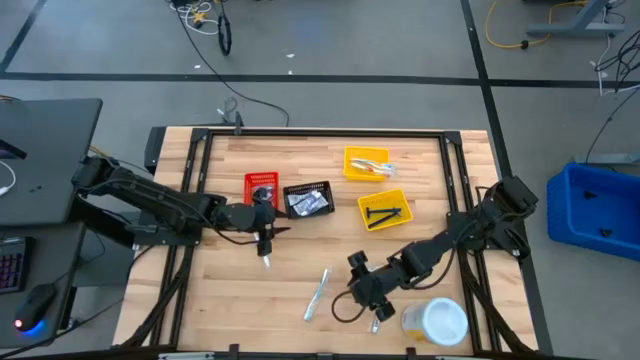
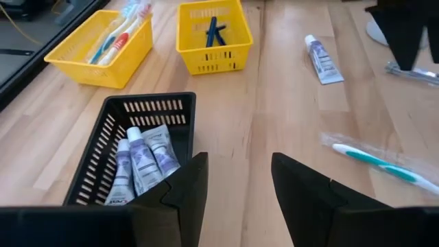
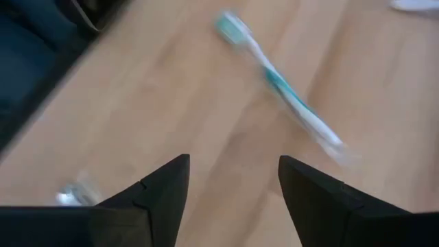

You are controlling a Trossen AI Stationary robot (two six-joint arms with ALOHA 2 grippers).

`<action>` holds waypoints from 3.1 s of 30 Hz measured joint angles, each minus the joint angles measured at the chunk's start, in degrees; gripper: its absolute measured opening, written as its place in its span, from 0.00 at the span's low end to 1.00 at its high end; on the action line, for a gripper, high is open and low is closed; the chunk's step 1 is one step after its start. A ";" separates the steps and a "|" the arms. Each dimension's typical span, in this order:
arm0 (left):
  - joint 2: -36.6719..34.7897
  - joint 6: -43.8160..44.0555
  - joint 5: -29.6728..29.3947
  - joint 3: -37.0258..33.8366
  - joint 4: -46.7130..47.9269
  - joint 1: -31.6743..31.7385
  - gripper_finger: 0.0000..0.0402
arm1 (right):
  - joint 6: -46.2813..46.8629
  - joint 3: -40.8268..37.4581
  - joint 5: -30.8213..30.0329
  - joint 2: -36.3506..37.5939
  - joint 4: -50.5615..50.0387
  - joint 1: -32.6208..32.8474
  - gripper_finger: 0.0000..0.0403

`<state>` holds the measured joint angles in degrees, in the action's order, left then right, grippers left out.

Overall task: Pick & Place Travel size toiletries
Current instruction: Put the green toothbrush into the top yellow bin

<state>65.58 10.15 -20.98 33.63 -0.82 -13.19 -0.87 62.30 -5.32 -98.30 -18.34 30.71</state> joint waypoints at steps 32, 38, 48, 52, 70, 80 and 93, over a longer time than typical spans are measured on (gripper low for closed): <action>-0.02 -2.86 1.18 0.00 -0.02 0.00 0.42 | -19.99 -0.02 1.46 -14.83 23.72 -9.56 0.60; -0.02 -2.86 1.16 0.00 0.02 0.00 0.42 | -19.76 0.05 4.74 -17.72 24.55 -10.46 0.58; -0.02 -2.86 1.14 0.00 0.00 -0.02 0.42 | -11.07 0.11 8.43 -18.16 23.48 -10.90 0.40; -0.02 -2.86 1.14 0.00 -0.01 -0.01 0.42 | -7.95 0.17 9.07 -18.16 22.22 -11.09 0.29; -0.02 -2.86 0.64 0.00 -0.11 0.00 0.42 | -1.37 -0.28 4.85 -15.33 20.16 -10.63 0.12; -0.02 -2.86 -1.06 0.00 -0.32 0.07 0.42 | 1.85 -0.17 -2.14 -0.73 2.53 -11.45 0.11; -0.02 -2.89 -1.48 0.00 -0.43 0.15 0.42 | 16.69 -0.07 -15.30 21.01 -39.57 -22.41 0.11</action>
<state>65.56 7.26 -22.46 33.63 -1.26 -13.04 15.82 62.24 -20.62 -77.29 -57.91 8.30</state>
